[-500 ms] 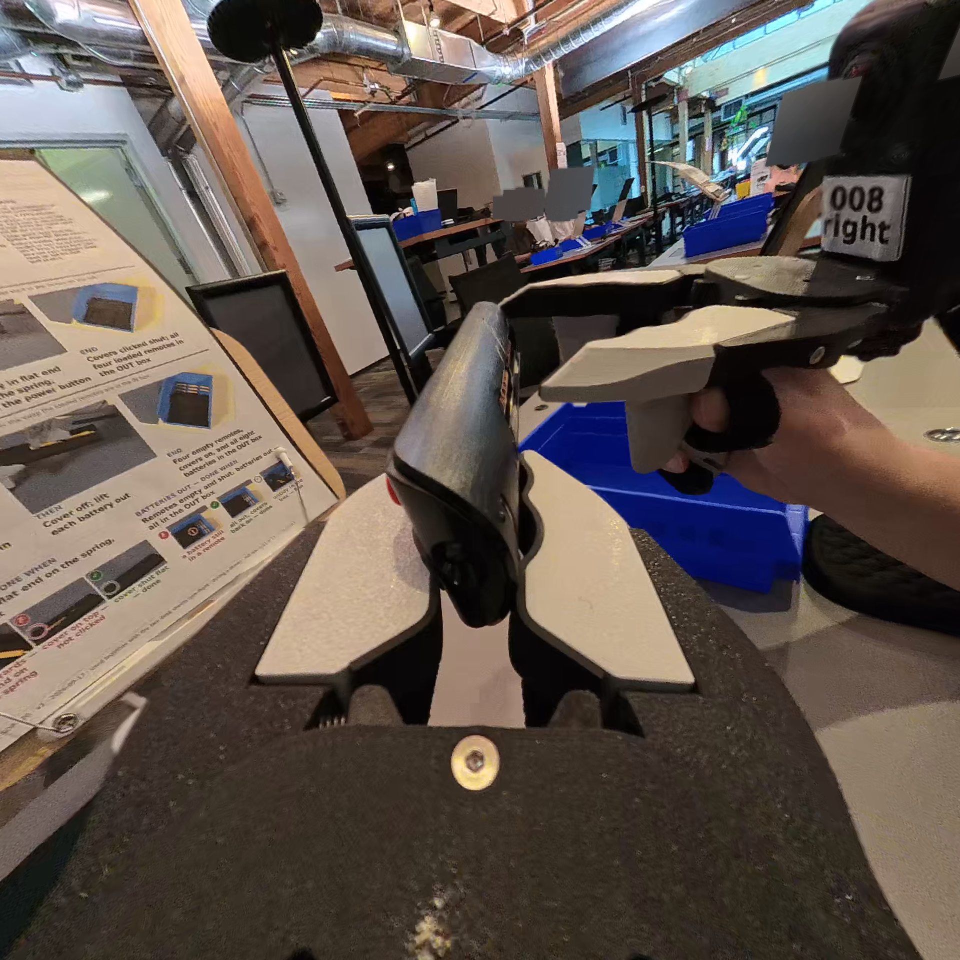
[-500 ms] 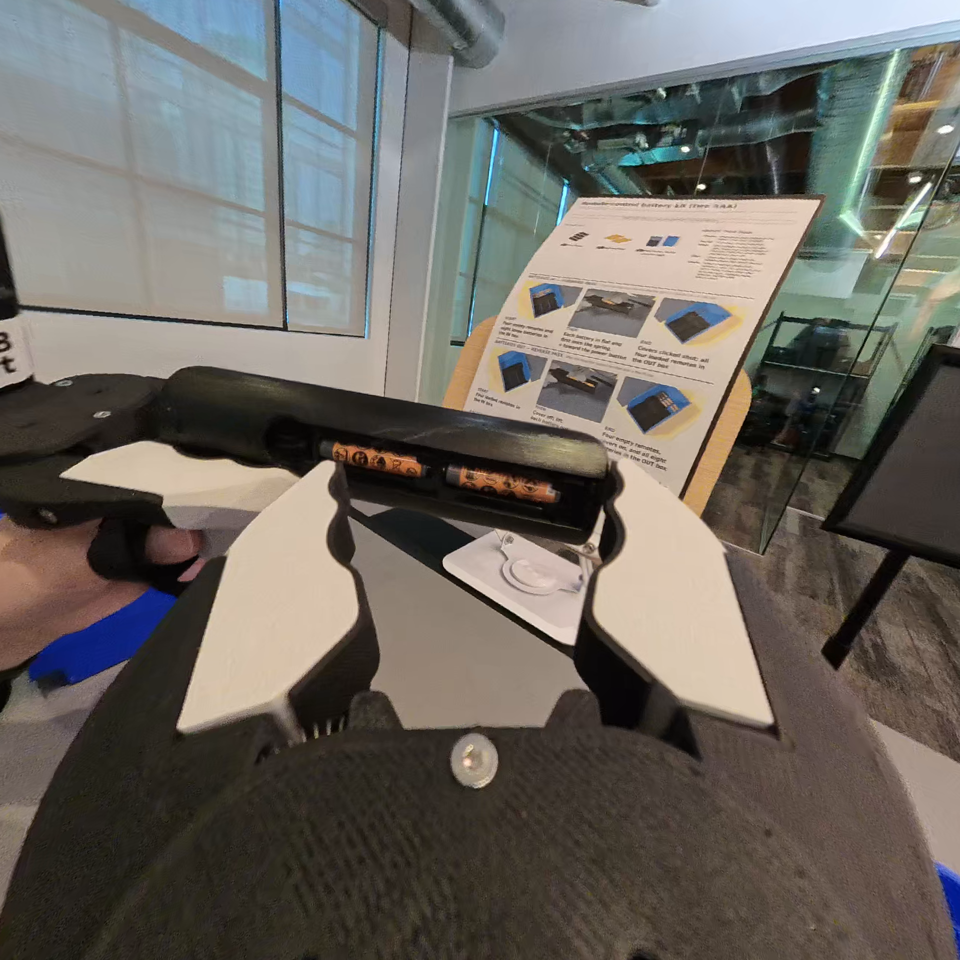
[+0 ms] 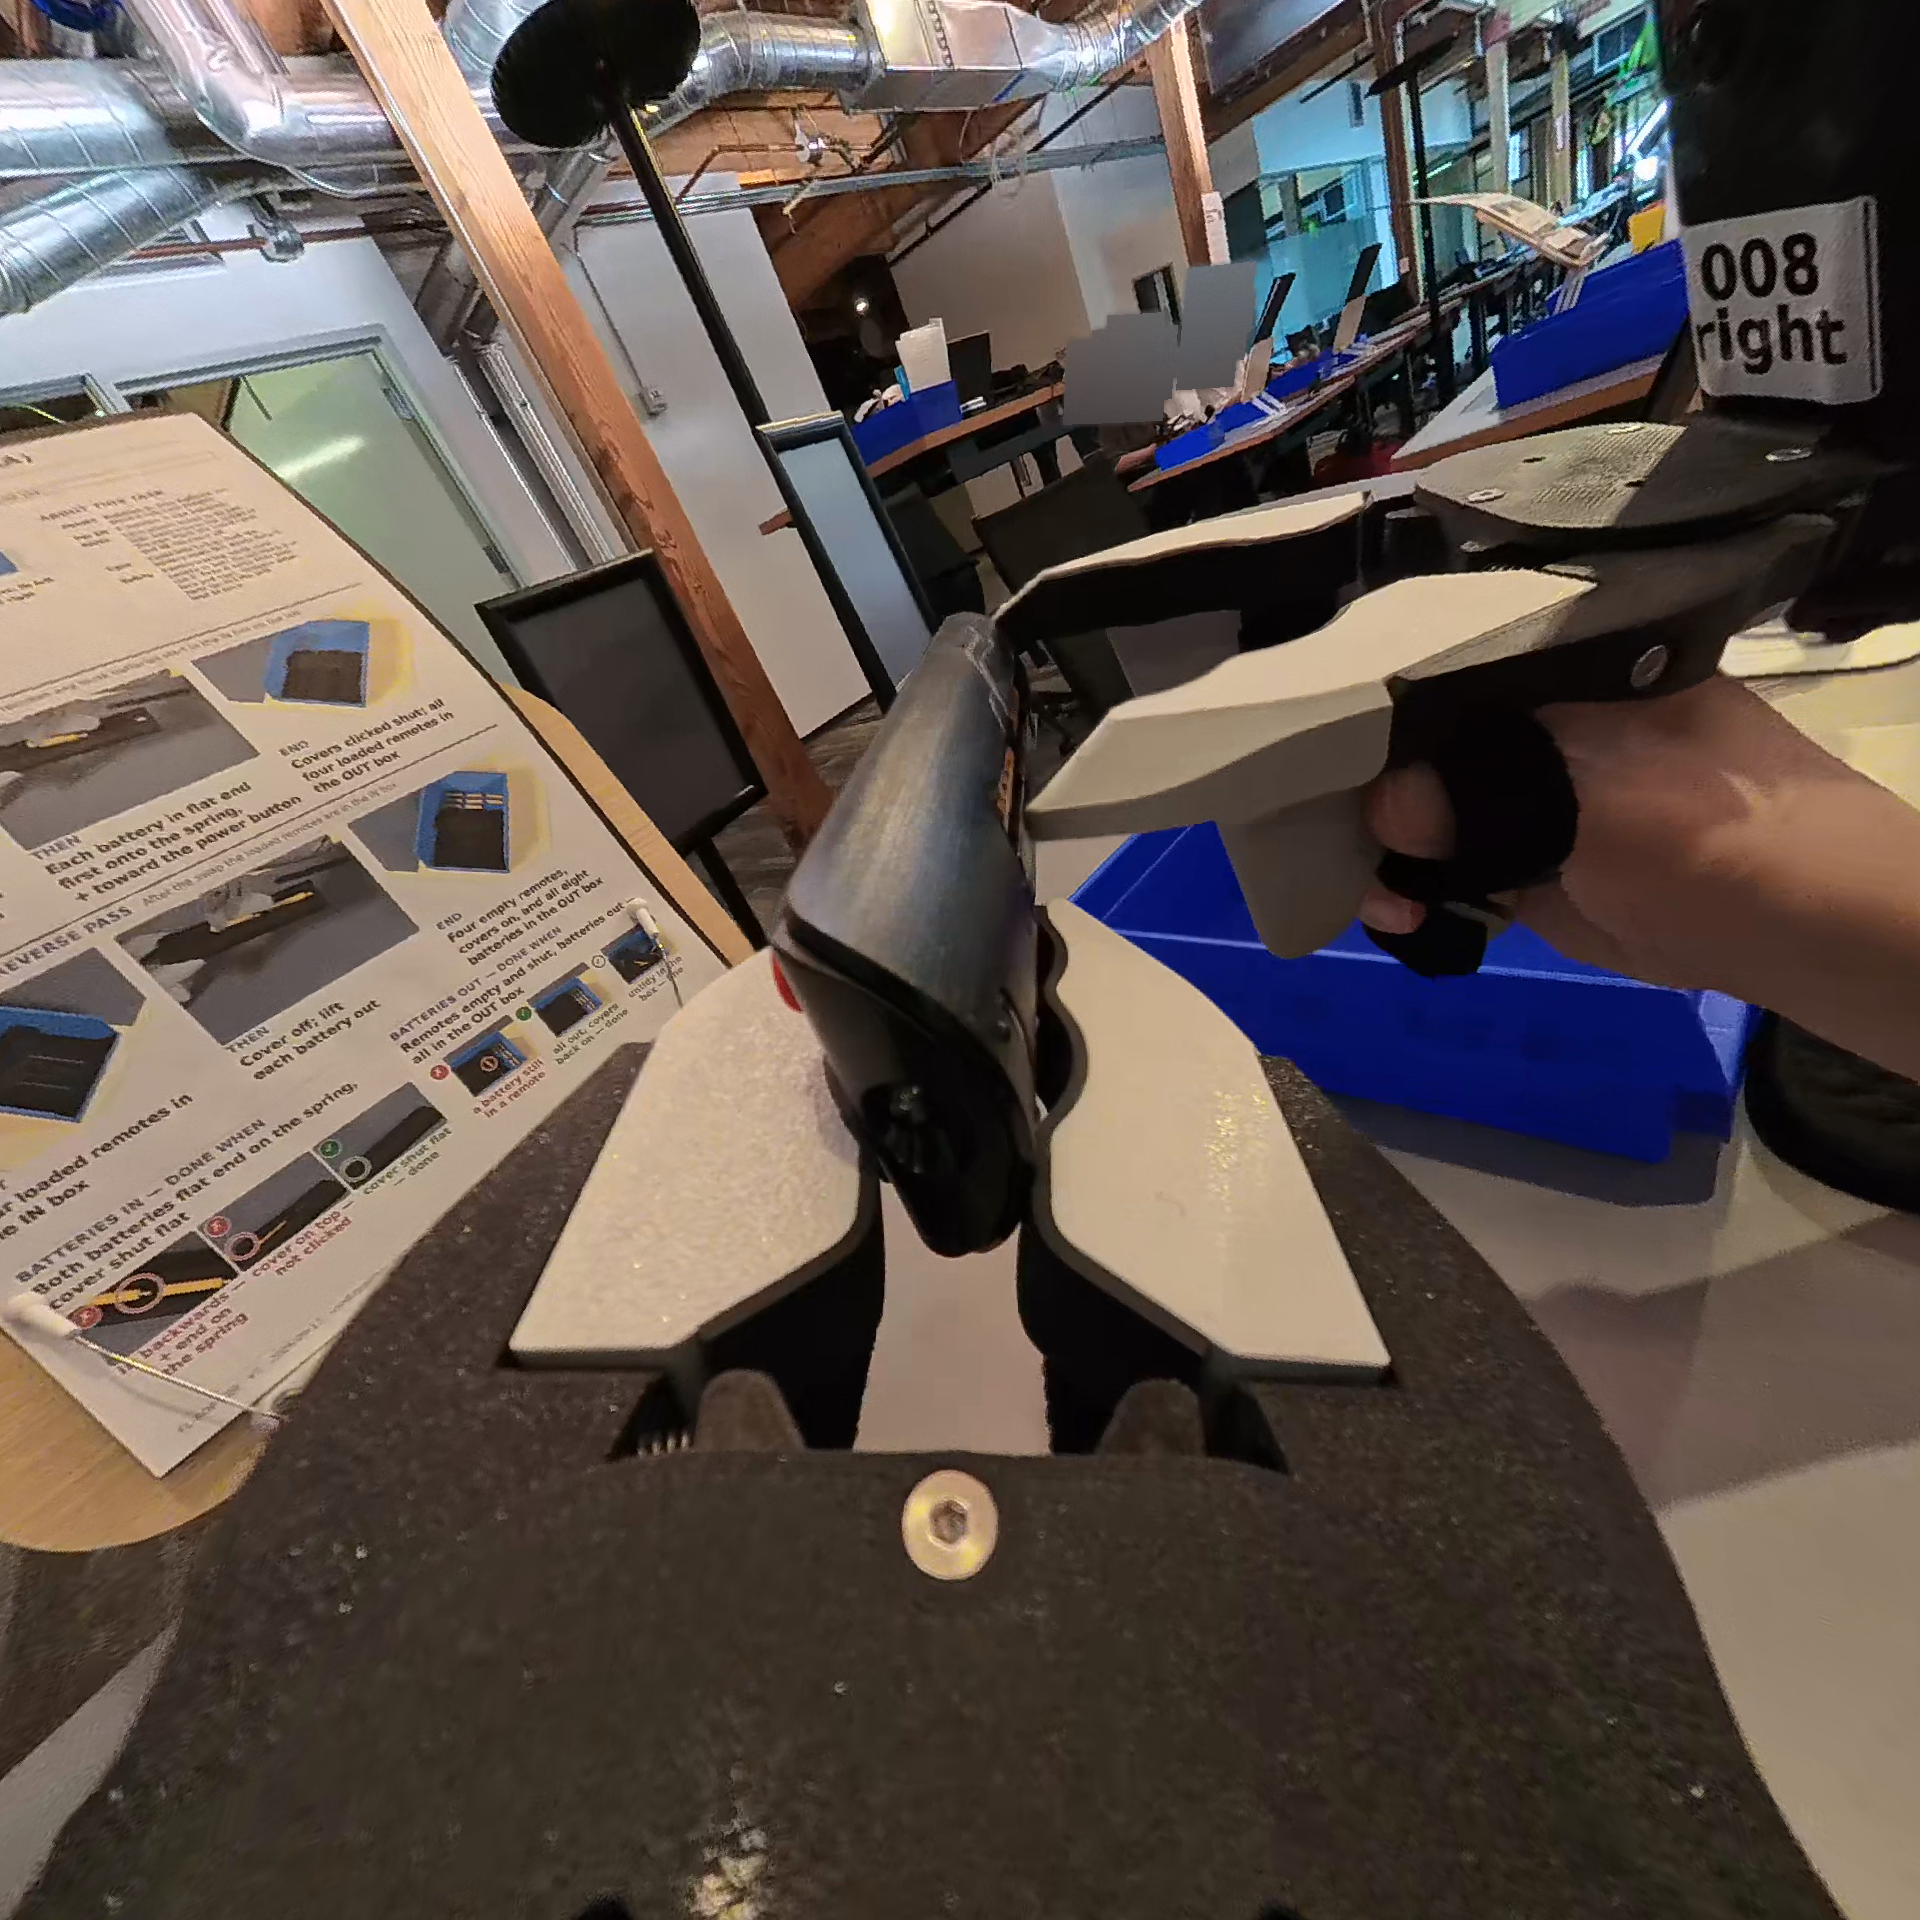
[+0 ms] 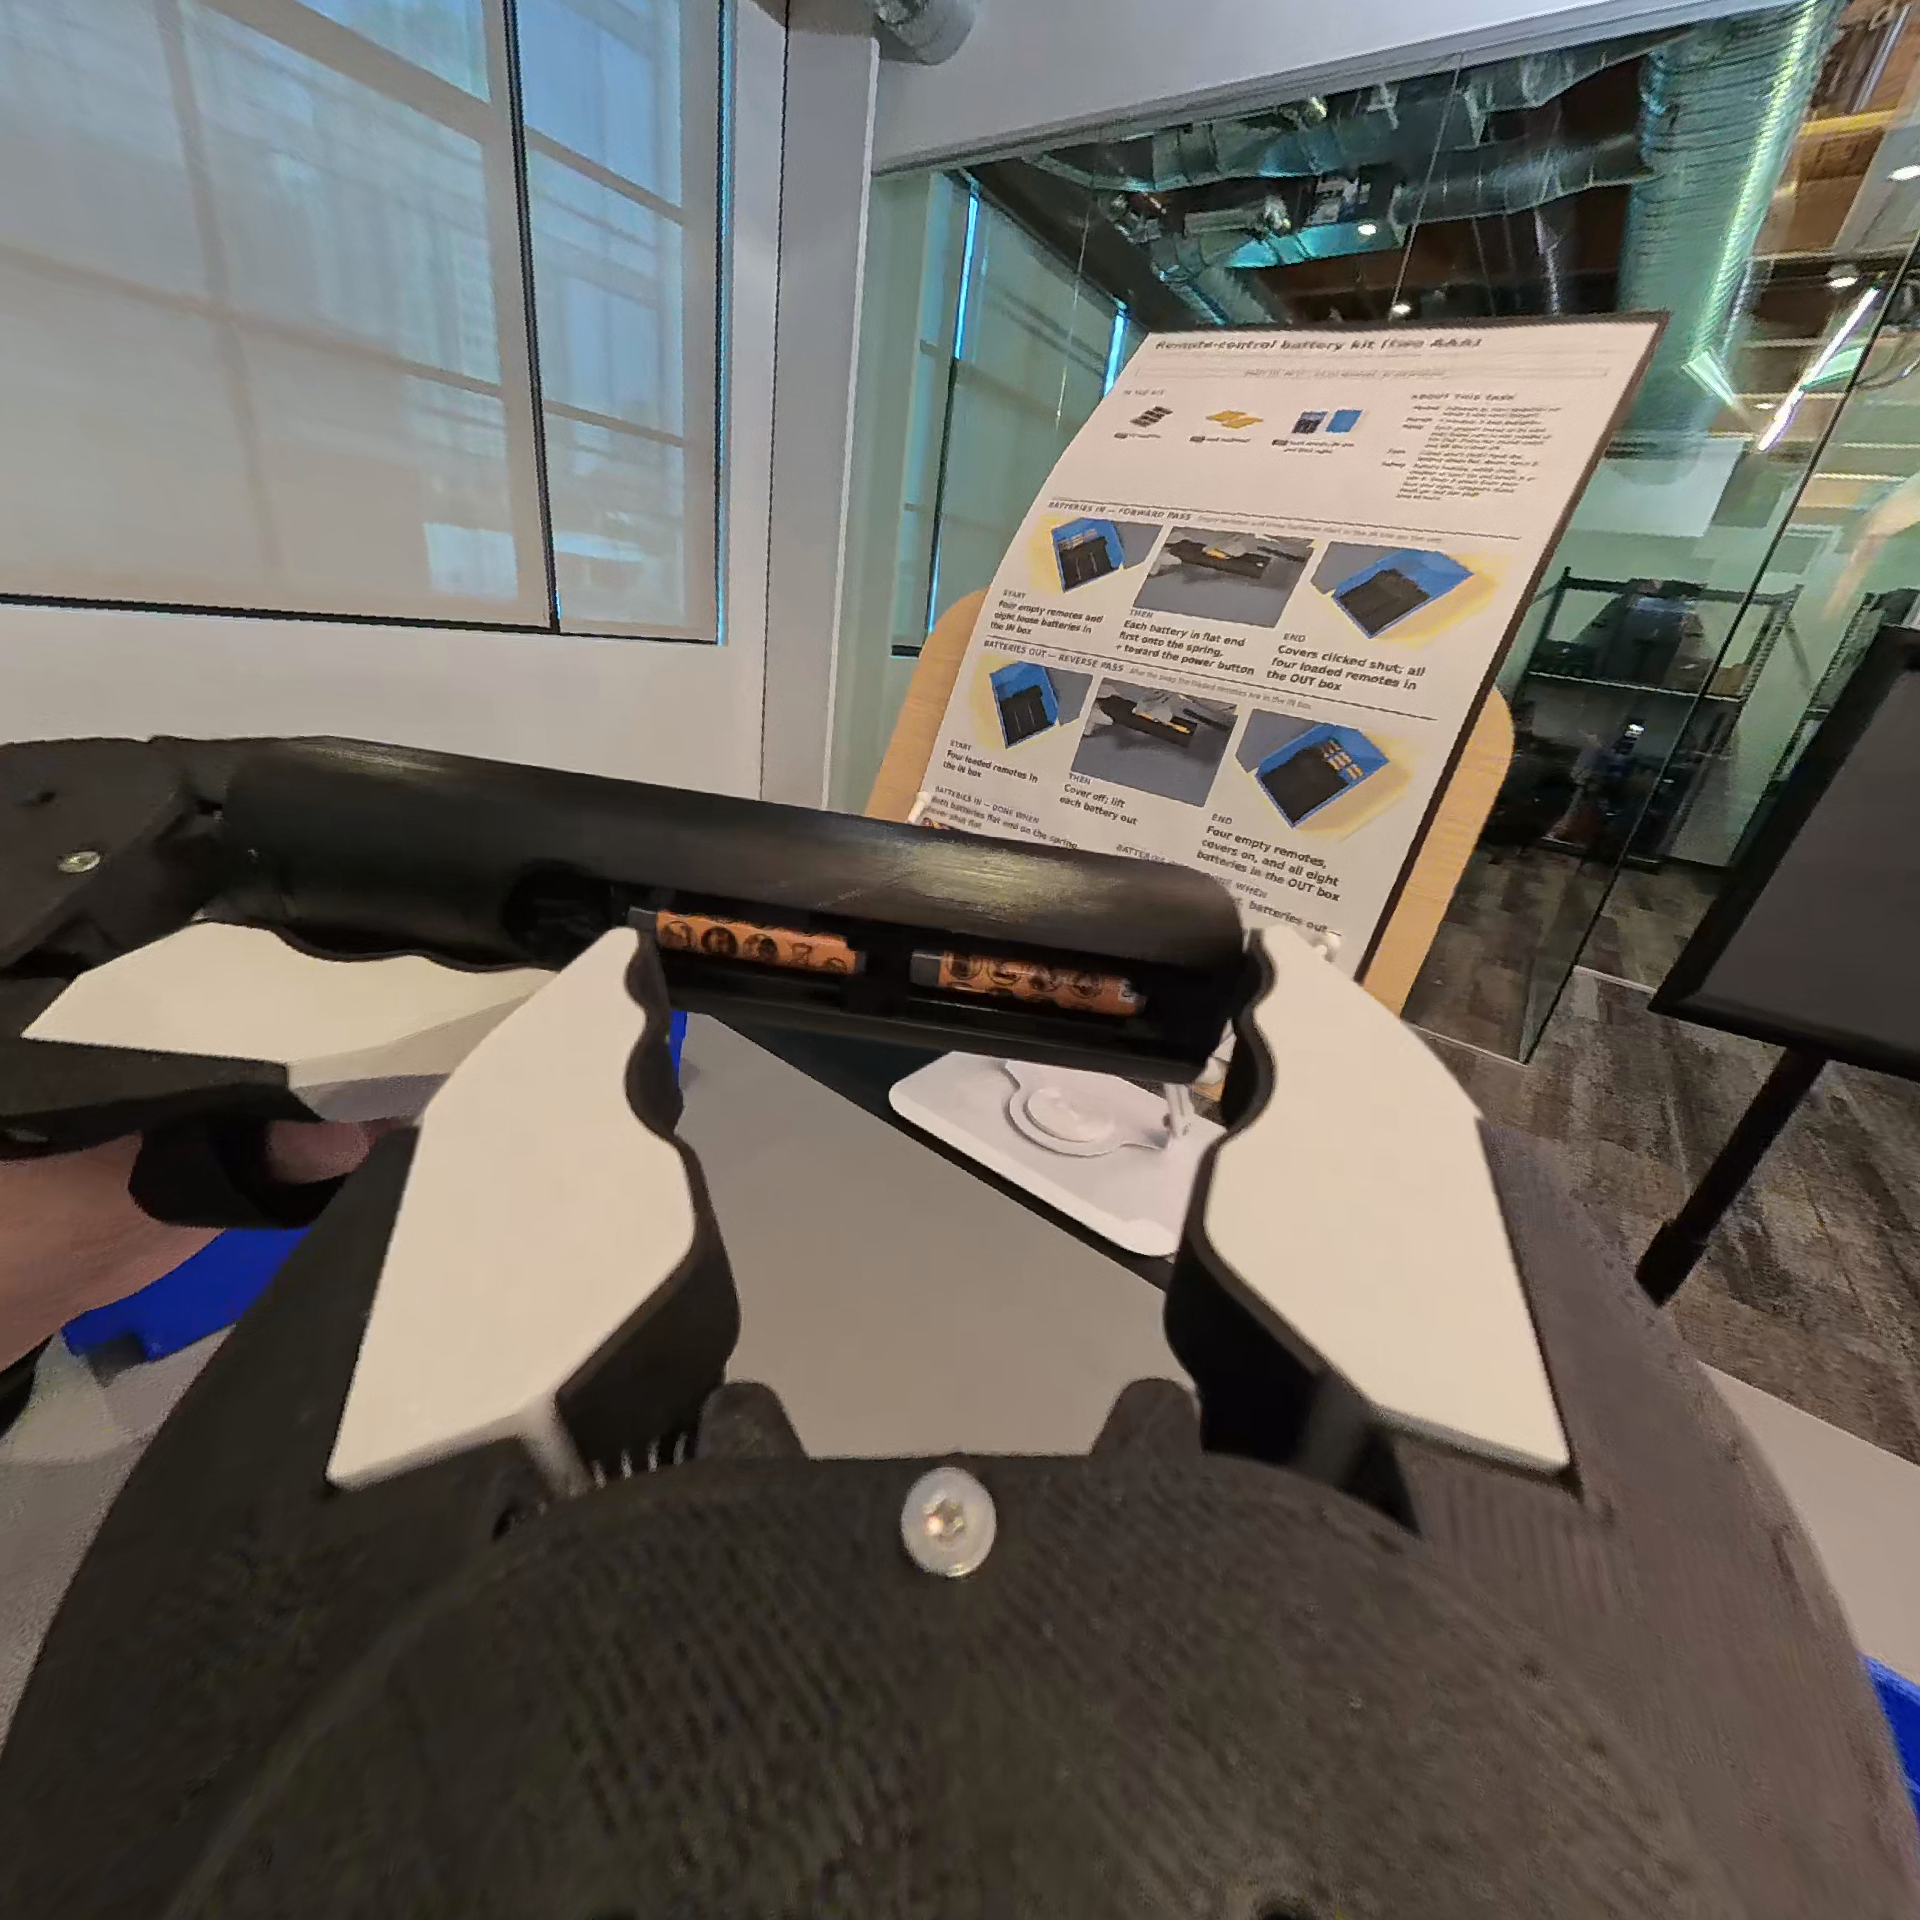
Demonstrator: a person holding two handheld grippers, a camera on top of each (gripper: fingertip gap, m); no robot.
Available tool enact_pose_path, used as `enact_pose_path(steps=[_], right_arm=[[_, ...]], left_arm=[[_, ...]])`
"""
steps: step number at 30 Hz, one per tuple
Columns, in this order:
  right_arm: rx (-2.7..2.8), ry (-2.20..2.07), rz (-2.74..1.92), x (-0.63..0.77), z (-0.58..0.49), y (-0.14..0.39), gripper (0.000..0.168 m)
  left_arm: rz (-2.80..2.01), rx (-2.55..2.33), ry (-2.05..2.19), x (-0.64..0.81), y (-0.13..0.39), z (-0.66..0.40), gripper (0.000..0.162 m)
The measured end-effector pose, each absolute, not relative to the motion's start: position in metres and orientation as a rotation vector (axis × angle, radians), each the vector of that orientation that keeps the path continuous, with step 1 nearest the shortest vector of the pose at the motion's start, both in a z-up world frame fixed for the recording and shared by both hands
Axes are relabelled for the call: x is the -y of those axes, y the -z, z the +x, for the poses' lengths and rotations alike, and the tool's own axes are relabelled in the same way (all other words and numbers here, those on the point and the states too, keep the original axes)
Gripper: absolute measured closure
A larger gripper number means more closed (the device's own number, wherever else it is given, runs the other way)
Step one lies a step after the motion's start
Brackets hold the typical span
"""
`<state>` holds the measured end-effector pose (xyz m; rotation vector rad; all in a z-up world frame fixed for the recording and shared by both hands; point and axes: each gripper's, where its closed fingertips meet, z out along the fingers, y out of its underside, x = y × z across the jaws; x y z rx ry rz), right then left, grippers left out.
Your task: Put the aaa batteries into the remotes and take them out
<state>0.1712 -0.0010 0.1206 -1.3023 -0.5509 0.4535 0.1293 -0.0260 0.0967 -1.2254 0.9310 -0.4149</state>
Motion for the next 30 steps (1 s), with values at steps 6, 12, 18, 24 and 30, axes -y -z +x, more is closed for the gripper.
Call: enact_pose_path(steps=[6,12,18,24,30], right_arm=[[0.543,-0.424,-1.299,0.002,0.173,-0.121,0.064],[0.563,-0.415,-1.292,0.005,0.174,-0.124,0.064],[0.596,-0.366,-1.242,0.01,0.175,-0.133,0.064],[0.602,-0.362,-1.222,0.013,0.176,-0.134,0.064],[0.622,-0.34,-1.165,0.021,0.175,-0.139,0.064]], left_arm=[[-1.223,-0.927,0.411,0.028,-0.096,0.132,0.136],[-1.204,-0.937,0.425,0.032,-0.095,0.136,0.135],[-1.179,-0.945,0.431,0.036,-0.098,0.137,0.135],[-1.154,-0.941,0.424,0.039,-0.099,0.139,0.134],[-1.085,-0.925,0.44,0.047,-0.104,0.14,0.133]])
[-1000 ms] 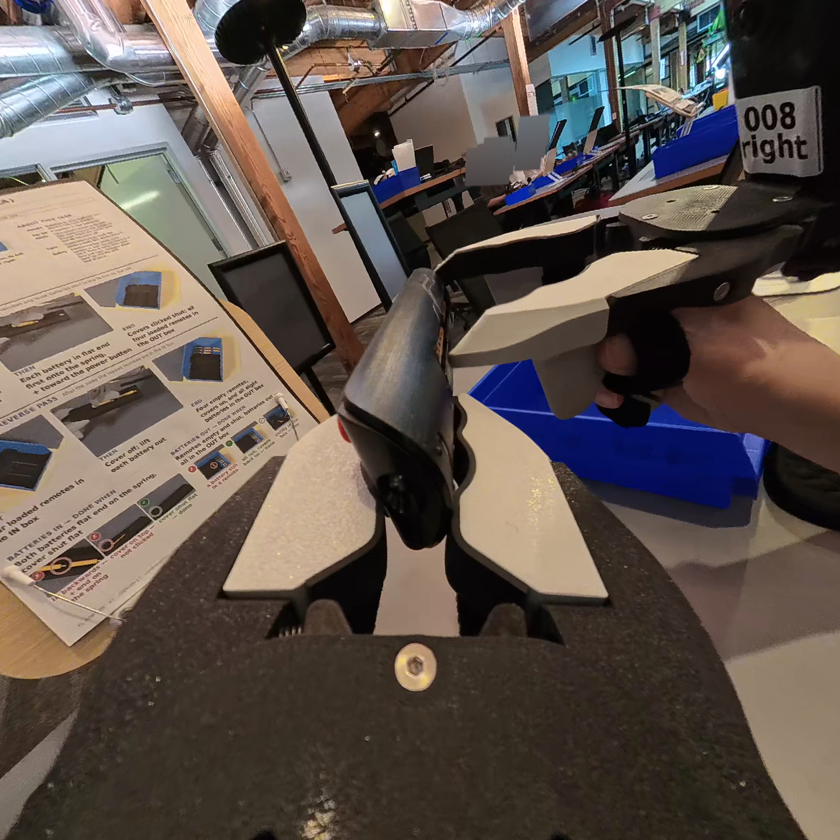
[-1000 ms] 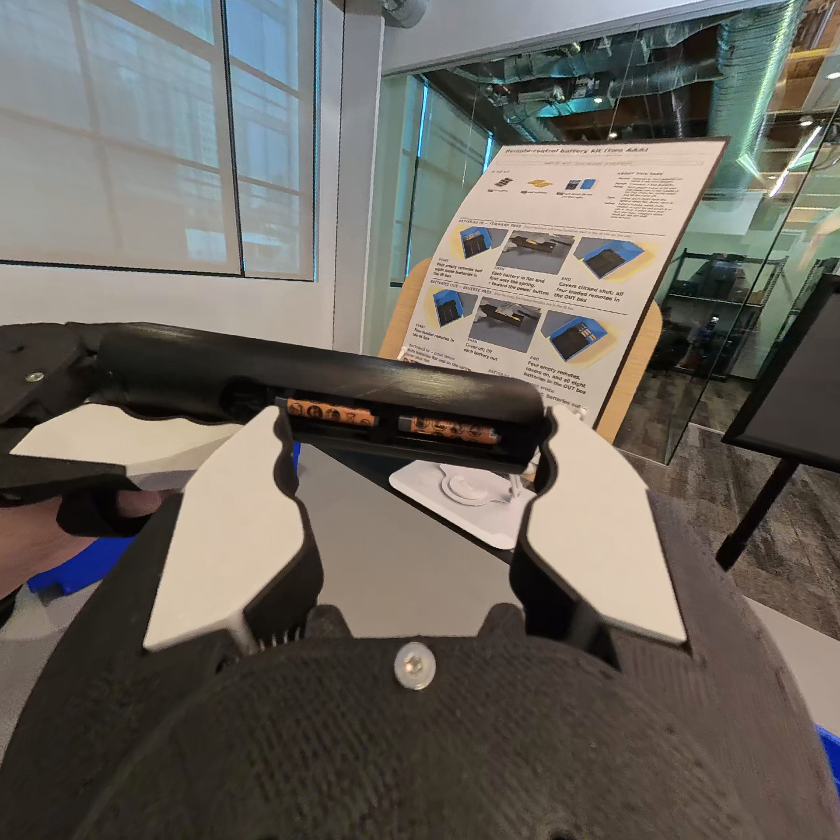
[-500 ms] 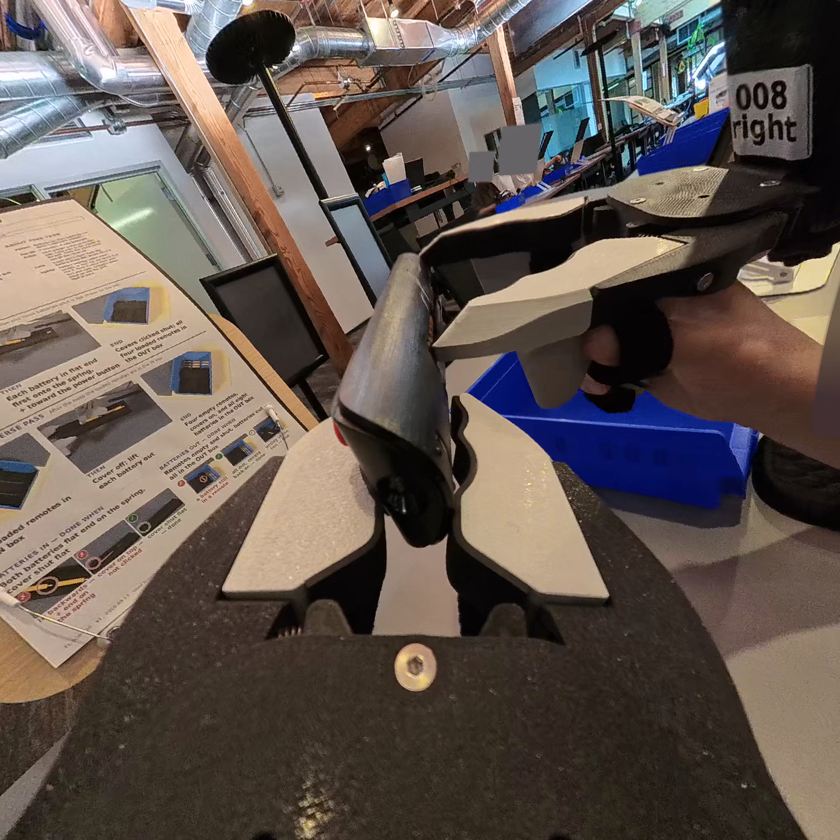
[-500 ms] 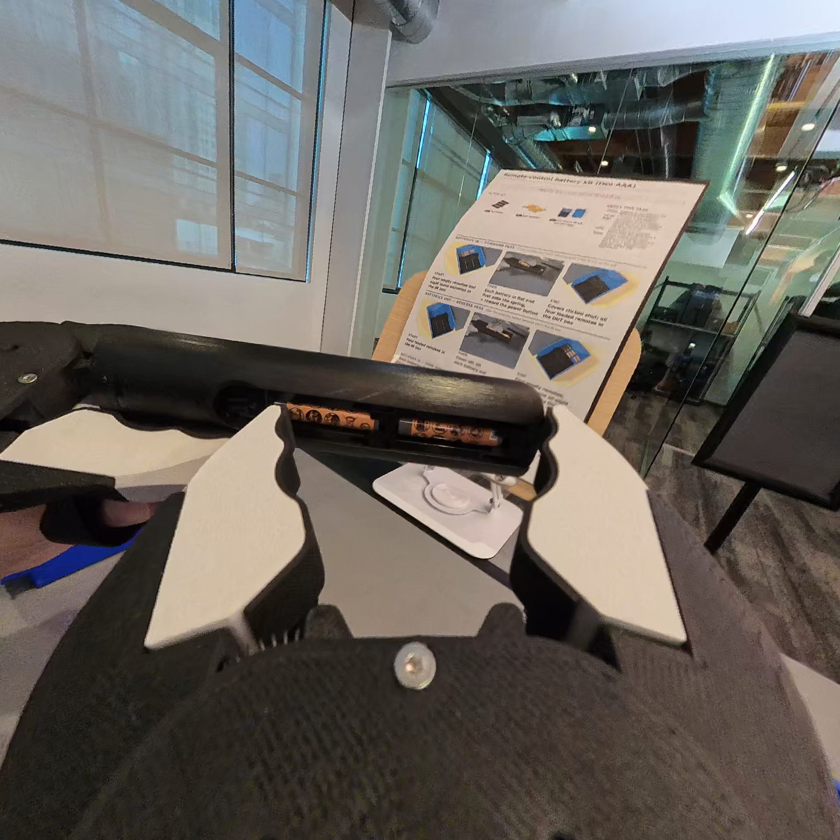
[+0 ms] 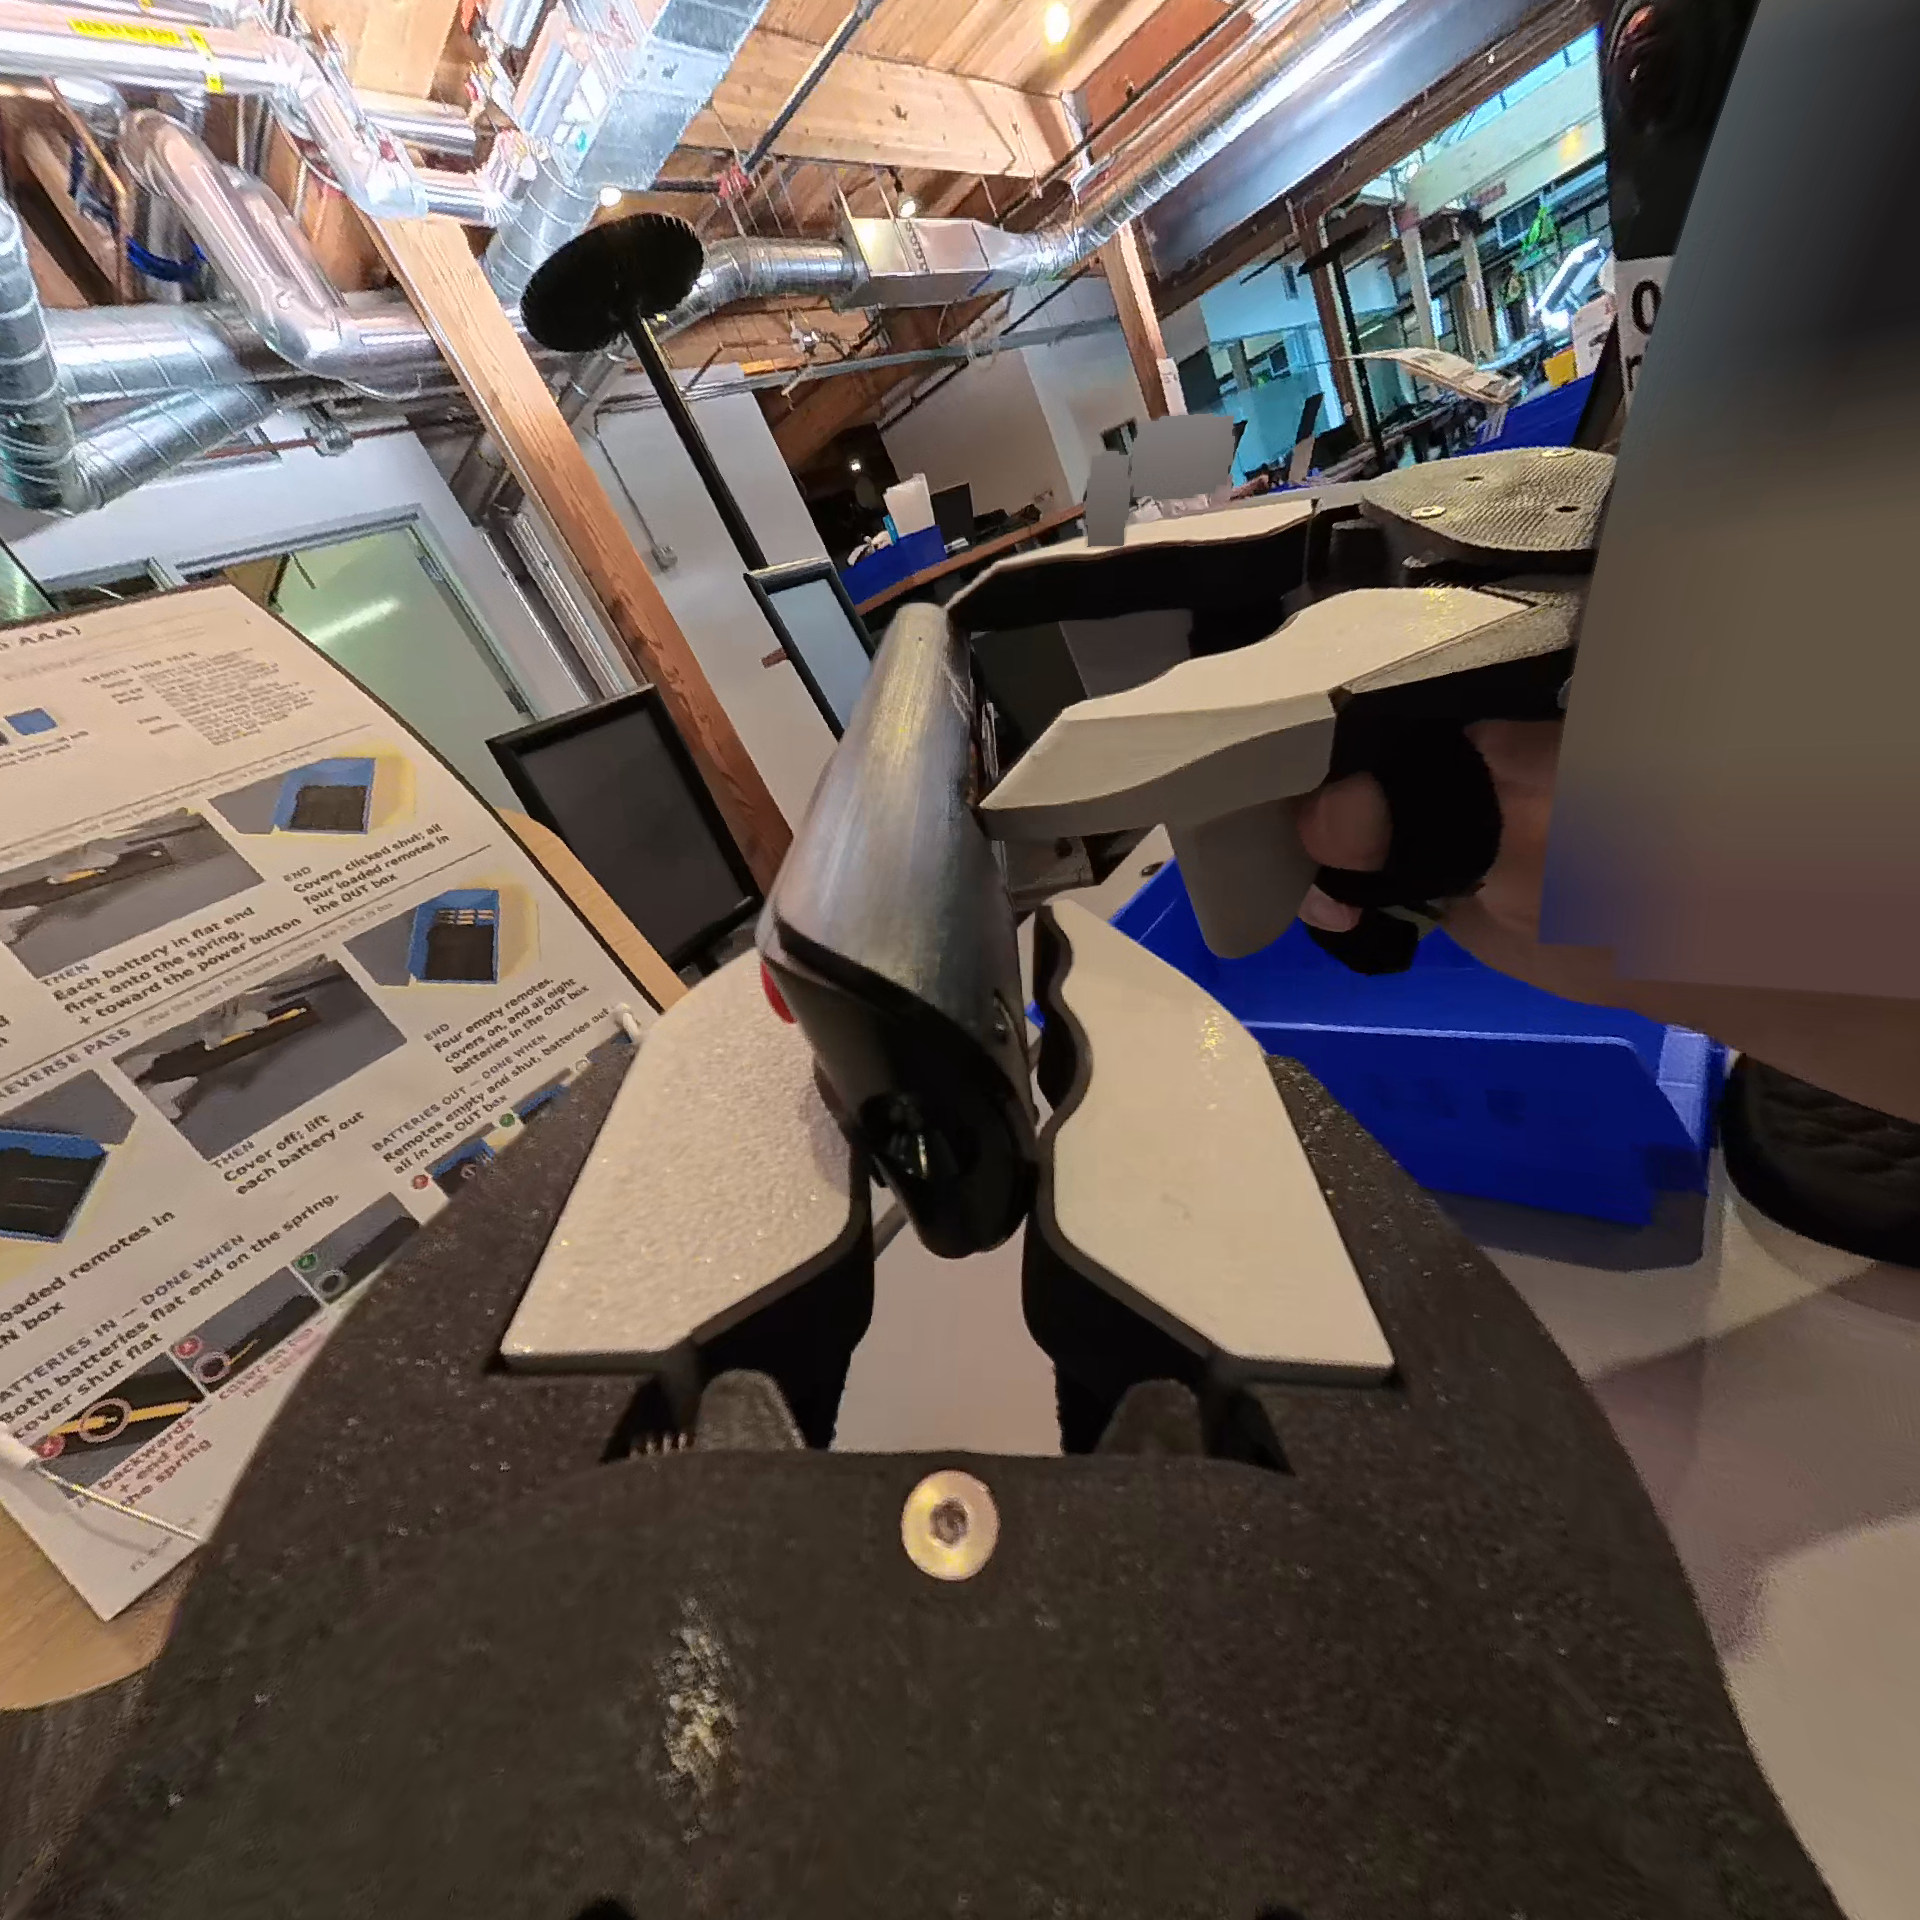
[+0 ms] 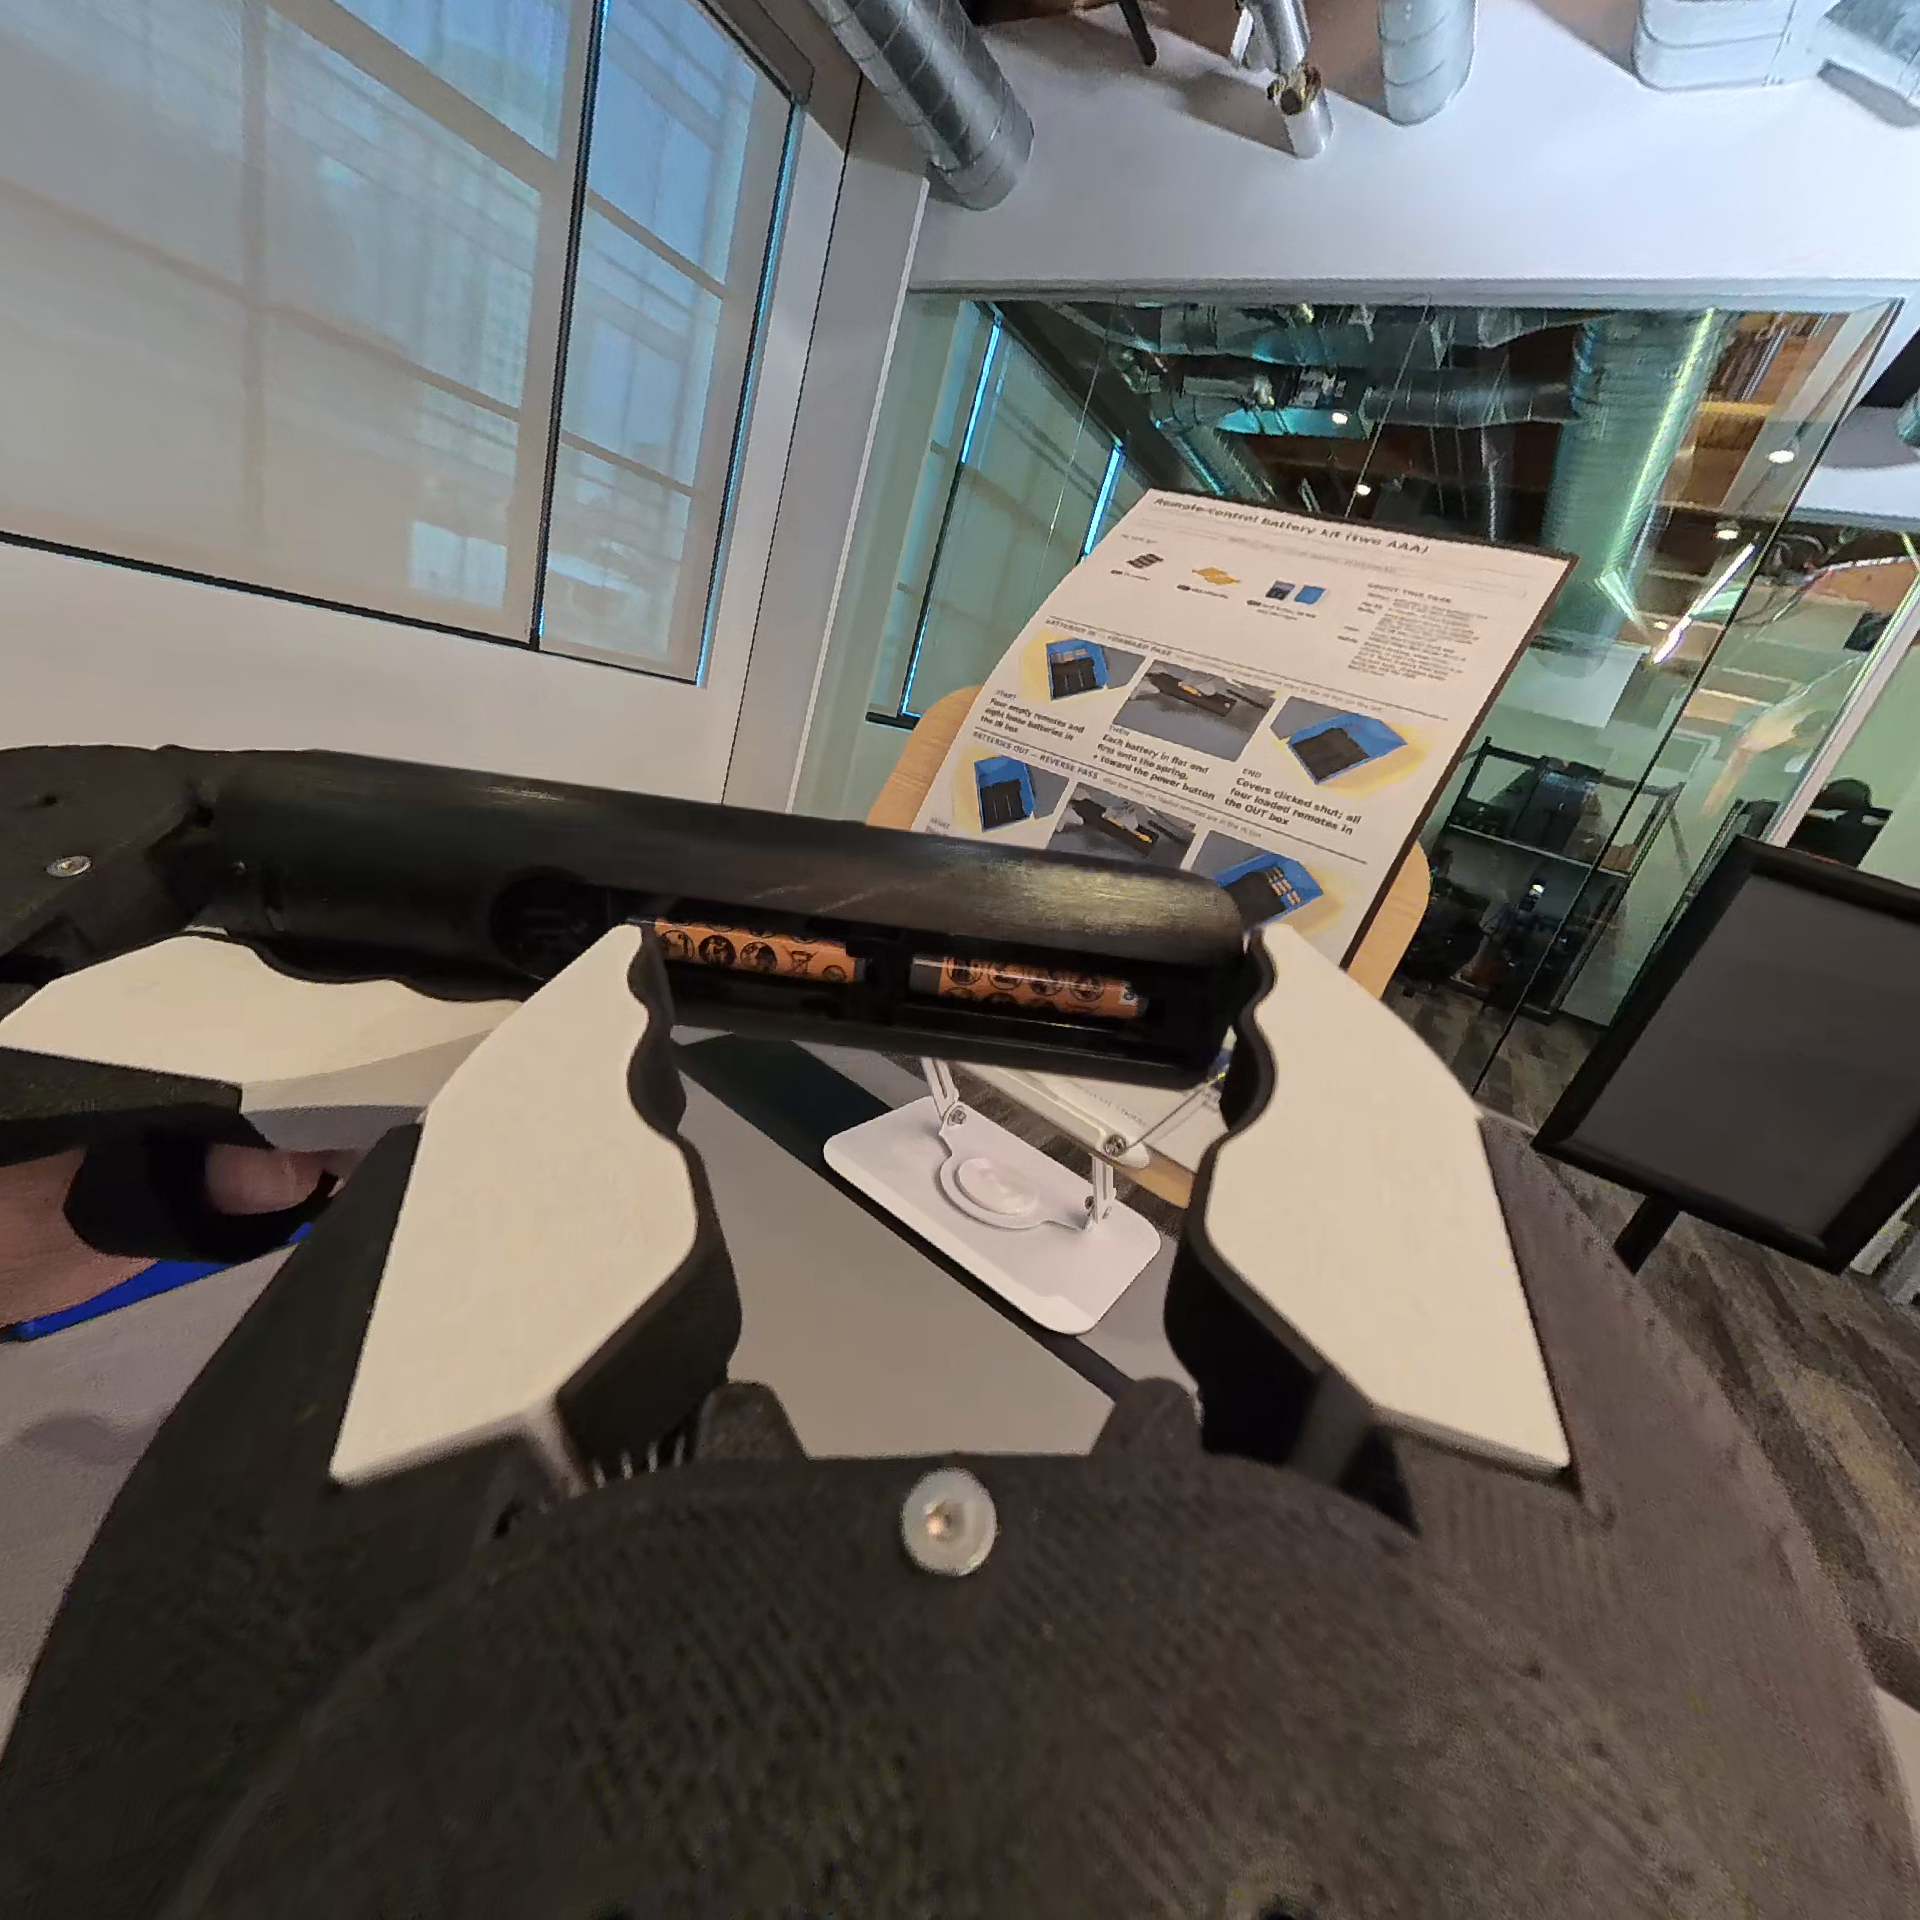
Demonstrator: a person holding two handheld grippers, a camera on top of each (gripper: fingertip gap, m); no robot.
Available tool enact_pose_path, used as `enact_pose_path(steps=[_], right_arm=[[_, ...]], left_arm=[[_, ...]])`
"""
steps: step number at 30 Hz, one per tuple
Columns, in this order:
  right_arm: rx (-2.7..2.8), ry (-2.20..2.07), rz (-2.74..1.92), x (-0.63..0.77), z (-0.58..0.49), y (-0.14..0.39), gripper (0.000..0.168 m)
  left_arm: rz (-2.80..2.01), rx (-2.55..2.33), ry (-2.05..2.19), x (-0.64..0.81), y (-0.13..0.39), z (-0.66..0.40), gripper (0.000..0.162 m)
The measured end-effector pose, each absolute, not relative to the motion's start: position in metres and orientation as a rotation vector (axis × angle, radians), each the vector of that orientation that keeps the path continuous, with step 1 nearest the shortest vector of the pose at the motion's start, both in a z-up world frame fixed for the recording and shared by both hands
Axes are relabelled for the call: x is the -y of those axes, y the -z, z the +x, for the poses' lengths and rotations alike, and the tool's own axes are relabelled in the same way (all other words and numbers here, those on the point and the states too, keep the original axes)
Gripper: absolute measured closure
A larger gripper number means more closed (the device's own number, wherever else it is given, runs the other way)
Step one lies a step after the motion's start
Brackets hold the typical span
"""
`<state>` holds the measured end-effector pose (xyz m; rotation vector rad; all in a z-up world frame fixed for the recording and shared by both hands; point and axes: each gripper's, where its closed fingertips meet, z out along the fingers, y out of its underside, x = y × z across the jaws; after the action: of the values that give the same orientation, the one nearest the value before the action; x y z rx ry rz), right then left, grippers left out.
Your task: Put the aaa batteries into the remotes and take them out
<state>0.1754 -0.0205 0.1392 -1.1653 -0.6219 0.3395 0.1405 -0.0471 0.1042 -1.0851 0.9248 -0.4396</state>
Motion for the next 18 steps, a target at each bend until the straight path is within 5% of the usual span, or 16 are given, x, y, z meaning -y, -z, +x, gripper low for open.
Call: enact_pose_path(steps=[18], right_arm=[[0.599,-0.331,-1.133,0.026,0.178,-0.1399,0.065]], left_arm=[[-1.093,-0.954,0.385,0.0488,-0.1007,0.1409,0.135]])
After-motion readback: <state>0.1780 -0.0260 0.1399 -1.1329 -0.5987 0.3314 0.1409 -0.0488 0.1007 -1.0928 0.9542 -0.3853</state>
